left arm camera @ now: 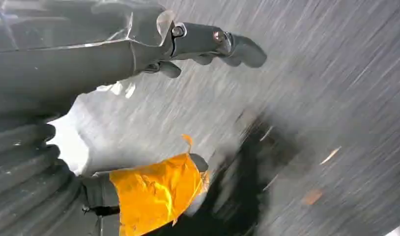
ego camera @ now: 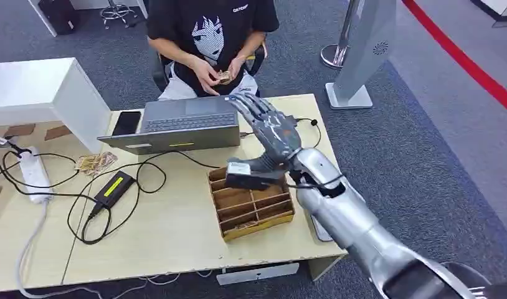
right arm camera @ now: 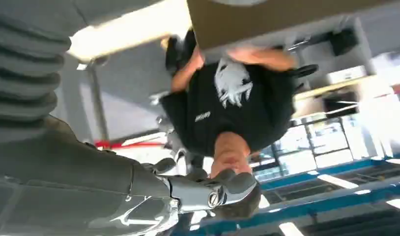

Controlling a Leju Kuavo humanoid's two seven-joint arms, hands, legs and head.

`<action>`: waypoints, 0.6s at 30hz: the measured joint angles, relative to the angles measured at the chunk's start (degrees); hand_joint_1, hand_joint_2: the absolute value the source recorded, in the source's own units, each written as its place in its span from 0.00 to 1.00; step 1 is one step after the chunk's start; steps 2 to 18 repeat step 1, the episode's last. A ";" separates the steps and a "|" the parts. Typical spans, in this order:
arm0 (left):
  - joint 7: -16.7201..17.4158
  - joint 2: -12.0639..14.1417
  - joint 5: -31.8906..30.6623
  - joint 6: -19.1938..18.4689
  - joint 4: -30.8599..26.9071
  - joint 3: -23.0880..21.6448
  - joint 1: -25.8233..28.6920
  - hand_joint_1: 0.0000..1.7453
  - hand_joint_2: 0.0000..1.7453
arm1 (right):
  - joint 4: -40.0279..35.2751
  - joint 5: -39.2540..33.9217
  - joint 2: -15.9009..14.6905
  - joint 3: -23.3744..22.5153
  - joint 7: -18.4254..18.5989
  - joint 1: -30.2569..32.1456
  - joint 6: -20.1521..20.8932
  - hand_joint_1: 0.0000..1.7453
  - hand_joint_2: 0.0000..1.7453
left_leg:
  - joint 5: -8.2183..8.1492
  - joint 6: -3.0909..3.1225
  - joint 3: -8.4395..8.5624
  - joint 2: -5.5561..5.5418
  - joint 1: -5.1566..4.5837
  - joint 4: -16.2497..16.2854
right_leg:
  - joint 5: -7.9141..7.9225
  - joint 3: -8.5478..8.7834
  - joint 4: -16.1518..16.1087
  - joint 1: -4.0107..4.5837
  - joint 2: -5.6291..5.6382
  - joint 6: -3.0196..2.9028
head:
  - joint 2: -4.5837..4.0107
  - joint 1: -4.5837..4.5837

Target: Pass the card to the sensor for recognition and then transmit it.

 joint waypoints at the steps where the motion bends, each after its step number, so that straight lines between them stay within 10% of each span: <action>1: -0.70 -2.11 2.01 0.13 0.22 -0.90 -0.05 0.00 1.00 | -4.07 -2.38 -1.07 -1.81 -2.78 4.37 1.25 0.00 1.00 | -0.05 0.09 -0.05 -0.07 0.06 0.03 | 0.01 0.03 -0.08 0.05 0.02 -0.01 | 0.00 -0.08; 18: -0.70 -2.11 2.01 0.13 0.22 -0.90 -0.05 0.00 1.00 | -4.07 -2.38 -1.07 -1.81 -2.78 4.37 1.25 0.00 1.00 | -0.05 0.09 -0.05 -0.07 0.06 0.03 | 0.01 0.03 -0.08 0.05 0.02 -0.01 | 0.00 -0.08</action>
